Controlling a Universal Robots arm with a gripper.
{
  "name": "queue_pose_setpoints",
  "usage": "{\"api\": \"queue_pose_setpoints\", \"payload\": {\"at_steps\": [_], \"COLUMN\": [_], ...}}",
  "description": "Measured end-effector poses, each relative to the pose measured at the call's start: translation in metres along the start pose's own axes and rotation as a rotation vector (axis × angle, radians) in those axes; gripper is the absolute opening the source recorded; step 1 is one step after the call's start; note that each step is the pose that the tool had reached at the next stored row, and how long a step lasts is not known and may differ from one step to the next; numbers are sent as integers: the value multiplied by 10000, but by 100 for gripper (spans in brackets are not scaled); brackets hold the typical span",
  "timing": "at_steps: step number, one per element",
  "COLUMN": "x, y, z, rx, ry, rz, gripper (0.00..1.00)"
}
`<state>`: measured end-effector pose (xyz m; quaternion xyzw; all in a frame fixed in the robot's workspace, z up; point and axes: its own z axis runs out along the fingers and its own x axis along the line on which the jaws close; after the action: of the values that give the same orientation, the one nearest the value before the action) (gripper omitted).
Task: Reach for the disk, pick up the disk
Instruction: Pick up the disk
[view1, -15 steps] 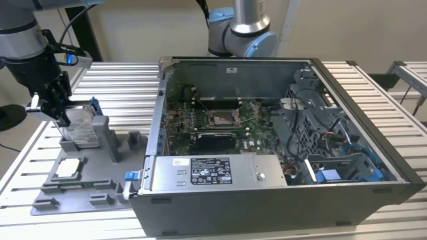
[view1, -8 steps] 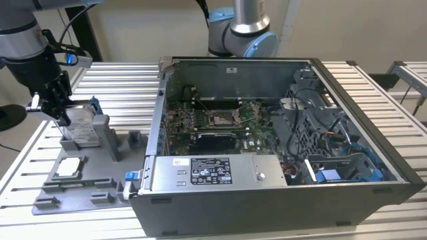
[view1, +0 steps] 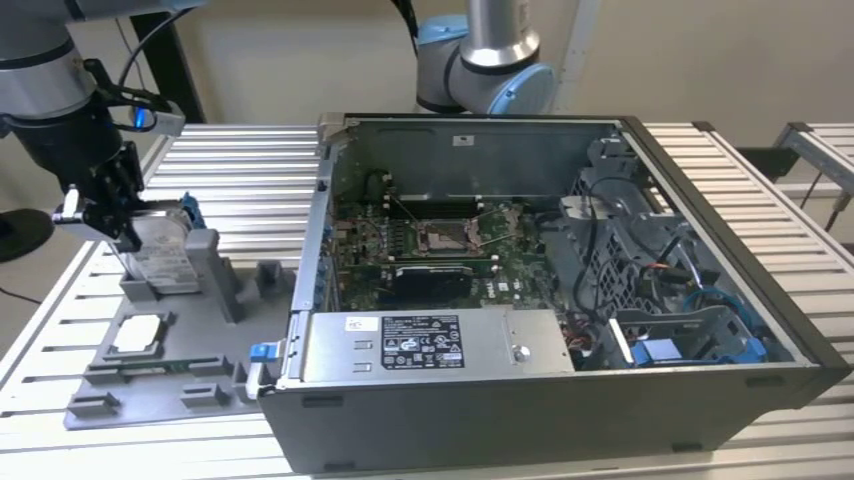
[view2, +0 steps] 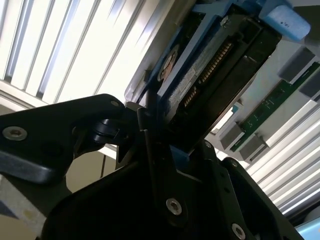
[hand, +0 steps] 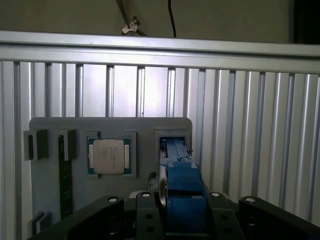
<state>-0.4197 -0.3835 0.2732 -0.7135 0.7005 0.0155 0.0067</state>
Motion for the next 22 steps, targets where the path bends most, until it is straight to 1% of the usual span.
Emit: {"api": "queue_pose_setpoints", "payload": {"at_steps": [4, 6, 8, 22], "x": [0, -1, 0, -1], "y": [0, 0, 0, 0], "z": [0, 1, 0, 0], "rx": [0, 1, -1, -1], "ry": [-8, 22, 29, 24], "rz": [0, 0, -1, 0], "gripper": [0, 0, 0, 0]}}
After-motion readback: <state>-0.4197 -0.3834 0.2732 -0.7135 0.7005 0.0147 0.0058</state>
